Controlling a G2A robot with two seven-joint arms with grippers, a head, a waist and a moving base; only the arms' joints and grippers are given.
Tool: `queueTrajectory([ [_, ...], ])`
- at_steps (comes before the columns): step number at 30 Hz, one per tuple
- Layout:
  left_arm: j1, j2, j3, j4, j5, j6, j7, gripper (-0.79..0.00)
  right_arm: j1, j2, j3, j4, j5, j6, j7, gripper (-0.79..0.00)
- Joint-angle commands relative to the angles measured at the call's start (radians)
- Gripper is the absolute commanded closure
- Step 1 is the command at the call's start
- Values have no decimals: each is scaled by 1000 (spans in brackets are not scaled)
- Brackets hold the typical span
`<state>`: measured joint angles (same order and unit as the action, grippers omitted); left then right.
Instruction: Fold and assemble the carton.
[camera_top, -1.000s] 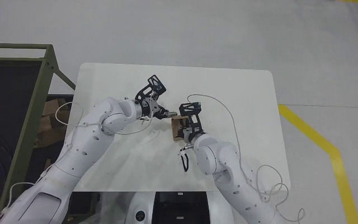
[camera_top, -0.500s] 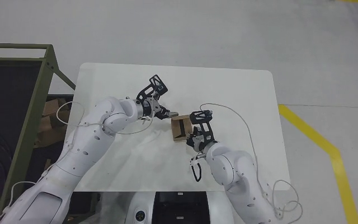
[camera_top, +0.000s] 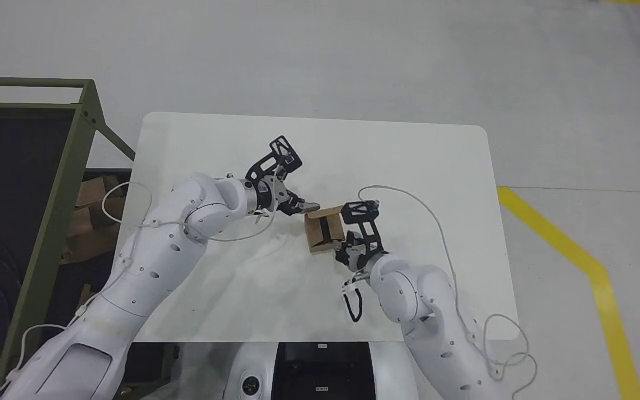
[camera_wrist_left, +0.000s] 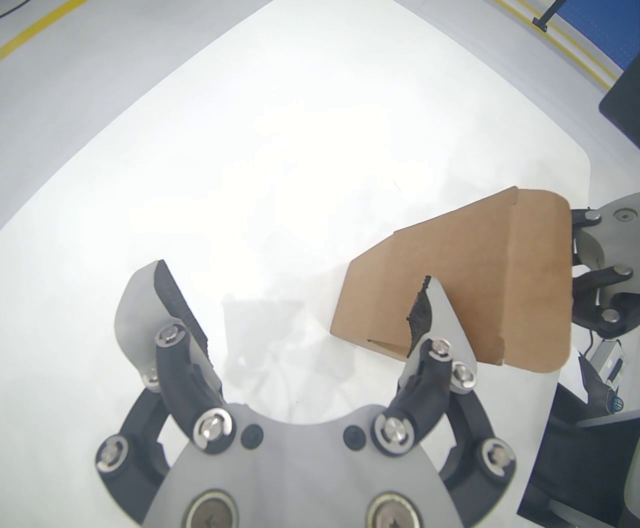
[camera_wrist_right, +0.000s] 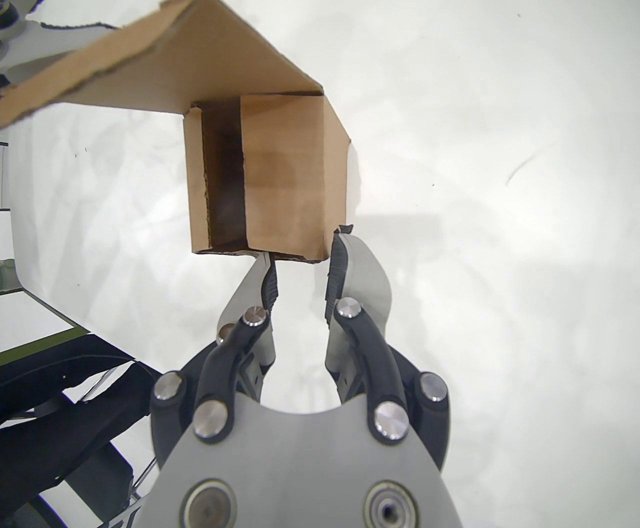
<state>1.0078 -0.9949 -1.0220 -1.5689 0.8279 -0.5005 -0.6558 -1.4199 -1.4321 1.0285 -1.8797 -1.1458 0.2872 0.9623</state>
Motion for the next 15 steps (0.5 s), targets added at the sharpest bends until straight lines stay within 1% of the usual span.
queueTrajectory([
  [1,0,-1,2,-1,2,-2,-3,-785,5,-1,-2,9,8,4,-7,-182],
  [10,-5,-6,20,-1,47,0,-17,-785,15,-4,0,25,27,36,-40,-169],
  [15,-9,-9,23,4,54,9,-14,-785,16,-3,0,17,31,34,-35,-191],
])
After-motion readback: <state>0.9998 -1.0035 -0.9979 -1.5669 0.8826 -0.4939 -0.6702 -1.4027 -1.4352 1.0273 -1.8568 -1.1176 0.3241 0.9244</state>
